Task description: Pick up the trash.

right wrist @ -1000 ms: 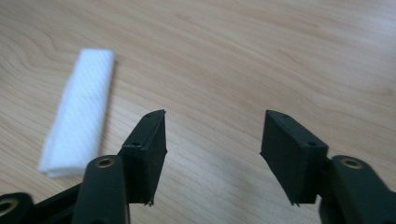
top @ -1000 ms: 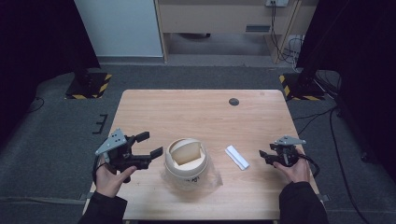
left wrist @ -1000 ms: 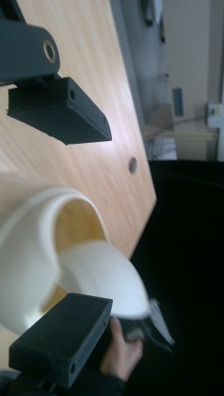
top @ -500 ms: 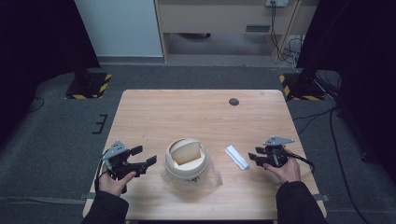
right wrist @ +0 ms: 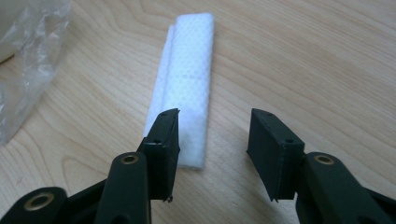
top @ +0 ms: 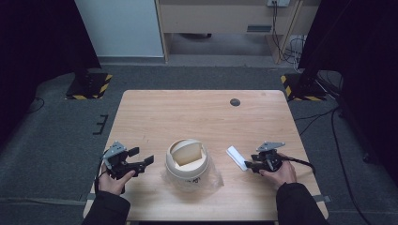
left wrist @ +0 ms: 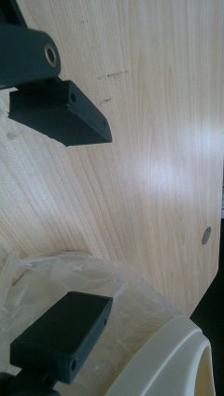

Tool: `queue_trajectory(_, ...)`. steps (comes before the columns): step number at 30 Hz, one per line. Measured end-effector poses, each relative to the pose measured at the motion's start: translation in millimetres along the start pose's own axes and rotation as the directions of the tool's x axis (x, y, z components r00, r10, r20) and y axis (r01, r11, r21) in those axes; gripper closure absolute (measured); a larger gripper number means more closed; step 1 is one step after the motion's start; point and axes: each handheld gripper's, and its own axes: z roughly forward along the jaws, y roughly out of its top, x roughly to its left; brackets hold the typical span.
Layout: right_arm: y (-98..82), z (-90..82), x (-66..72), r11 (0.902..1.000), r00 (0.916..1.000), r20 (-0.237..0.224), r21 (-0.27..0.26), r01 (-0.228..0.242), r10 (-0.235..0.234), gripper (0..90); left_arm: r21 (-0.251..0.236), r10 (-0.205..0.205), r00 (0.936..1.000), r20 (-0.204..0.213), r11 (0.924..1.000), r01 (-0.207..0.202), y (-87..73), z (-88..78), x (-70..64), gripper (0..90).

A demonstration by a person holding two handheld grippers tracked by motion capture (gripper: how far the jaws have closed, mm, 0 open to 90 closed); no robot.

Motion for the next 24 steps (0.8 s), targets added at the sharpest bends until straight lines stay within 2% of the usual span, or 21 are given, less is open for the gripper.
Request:
queue_trajectory(6,-1.8,1.1,3.0,1.0000,0.9999,-0.009,0.003,0.005,-0.005,61.1,0.003,-0.012,0.9999,-0.005,0.9999,0.012,-0.5,-0.3,1.1,17.3)
queue_trajectory(15,-3.0,1.3,6.4,0.9999,0.9992,-0.038,0.001,-0.011,0.011,77.0,0.005,-0.016,0.9999,-0.007,0.9999,0.016,-0.5,0.2,1.5,17.5)
queue_trajectory(20,-2.8,-1.6,6.3,0.9995,0.9996,-0.026,-0.029,-0.006,0.006,86.5,0.006,-0.022,0.9996,-0.016,0.9997,0.022,-0.7,-0.2,2.3,17.9)
queue_trajectory(23,-2.1,-4.3,4.9,0.9989,0.9999,-0.016,-0.047,0.004,-0.004,87.2,0.003,-0.023,0.9996,-0.018,0.9997,0.023,-0.5,-0.6,2.6,18.0)
queue_trajectory(24,-1.1,-7.5,3.4,0.9975,0.9999,-0.008,-0.070,0.010,-0.011,87.5,0.003,-0.023,0.9996,-0.018,0.9997,0.023,-0.5,-0.6,2.6,18.0)
